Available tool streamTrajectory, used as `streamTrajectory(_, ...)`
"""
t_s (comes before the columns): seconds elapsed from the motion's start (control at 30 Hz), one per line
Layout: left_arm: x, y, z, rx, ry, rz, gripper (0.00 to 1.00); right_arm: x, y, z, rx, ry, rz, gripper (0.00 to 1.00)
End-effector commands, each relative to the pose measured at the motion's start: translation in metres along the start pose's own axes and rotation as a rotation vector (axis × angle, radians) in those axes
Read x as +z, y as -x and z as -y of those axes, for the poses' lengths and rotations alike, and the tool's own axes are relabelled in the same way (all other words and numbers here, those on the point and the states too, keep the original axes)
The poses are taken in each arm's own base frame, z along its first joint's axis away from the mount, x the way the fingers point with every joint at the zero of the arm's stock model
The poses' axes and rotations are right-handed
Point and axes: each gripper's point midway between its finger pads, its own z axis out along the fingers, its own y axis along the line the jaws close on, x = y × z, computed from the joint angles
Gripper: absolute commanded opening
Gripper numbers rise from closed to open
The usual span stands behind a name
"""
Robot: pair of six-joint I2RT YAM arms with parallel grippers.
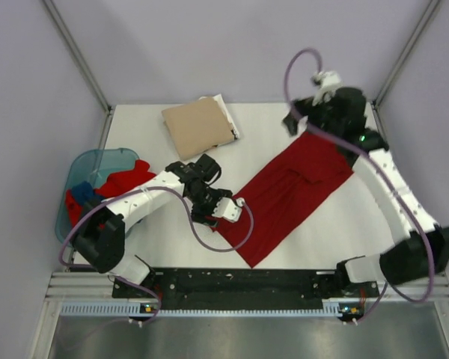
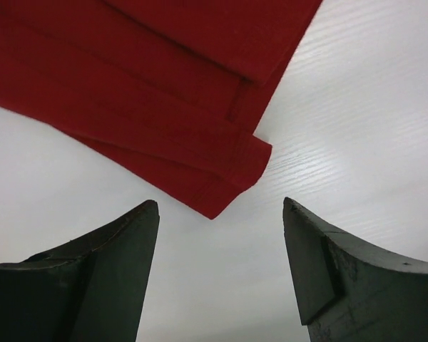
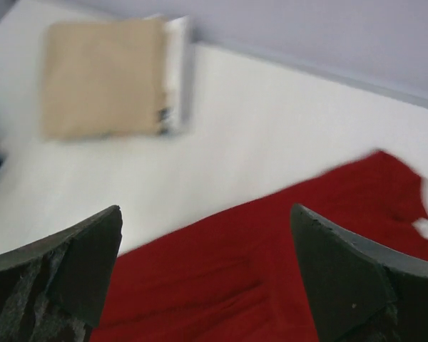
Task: Fold and stack the t-shirts
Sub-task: Rotate the tshirt 45 degrees, then grab the bottom of the folded rectangular tshirt with both arms
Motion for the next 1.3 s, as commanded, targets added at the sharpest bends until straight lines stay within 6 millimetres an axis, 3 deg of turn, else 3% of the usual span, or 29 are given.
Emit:
streamTrajectory(0.0,0.004,0.010,0.006,0.242,0.009,0.087,0.75,-0.042,-0.095,-0.125,-0.287,0.355,0.005,0.99)
streamTrajectory(0.1,0.015,-0.003,0.015,0.299,-0.003,0.063,0.75,-0.080,-0.149,-0.181,-0.410,0.551,0.089,0.99)
streamTrajectory(0.23,0.027,-0.015,0.019,0.324,-0.001,0.043,0.75,-0.116,-0.228,-0.224,-0.564,0.701,0.035,0.93)
streamTrajectory(0.37,0.034,-0.015,0.018,0.330,0.006,0.049,0.75,-0.147,-0.311,-0.248,-0.831,0.852,-0.166,0.93)
streamTrajectory(0.47,0.038,-0.018,0.010,0.321,0.031,0.034,0.73,-0.163,-0.352,-0.253,-0.970,0.942,-0.263,0.92)
streamTrajectory(0.6,0.046,-0.023,0.009,0.323,0.023,0.022,0.66,-0.159,-0.376,-0.249,-1.049,0.984,-0.316,0.86)
streamTrajectory(0.7,0.052,-0.026,0.013,0.327,0.000,0.020,0.52,-0.157,-0.392,-0.245,-1.071,1.001,-0.369,0.83)
streamTrajectory(0.87,0.060,-0.031,0.013,0.332,-0.019,-0.006,0.42,-0.150,-0.412,-0.245,-1.125,0.975,-0.451,0.76)
streamTrajectory(0.97,0.062,-0.033,0.014,0.335,-0.030,-0.014,0.30,-0.154,-0.425,-0.245,-1.172,0.996,-0.519,0.67)
streamTrajectory(1.03,0.063,-0.035,0.015,0.339,-0.034,-0.028,0.19,-0.153,-0.430,-0.244,-1.193,0.992,-0.551,0.56)
streamTrajectory(1.1,0.063,-0.036,0.014,0.336,-0.032,-0.040,0.00,-0.147,-0.434,-0.234,-1.220,0.941,-0.587,0.39)
streamTrajectory(1.2,0.059,-0.033,0.004,0.315,-0.002,-0.044,0.00,-0.147,-0.432,-0.222,-1.224,0.900,-0.602,0.13)
streamTrajectory(1.27,0.052,-0.019,-0.013,0.265,0.053,-0.015,0.00,-0.145,-0.415,-0.225,-1.160,0.879,-0.561,0.00)
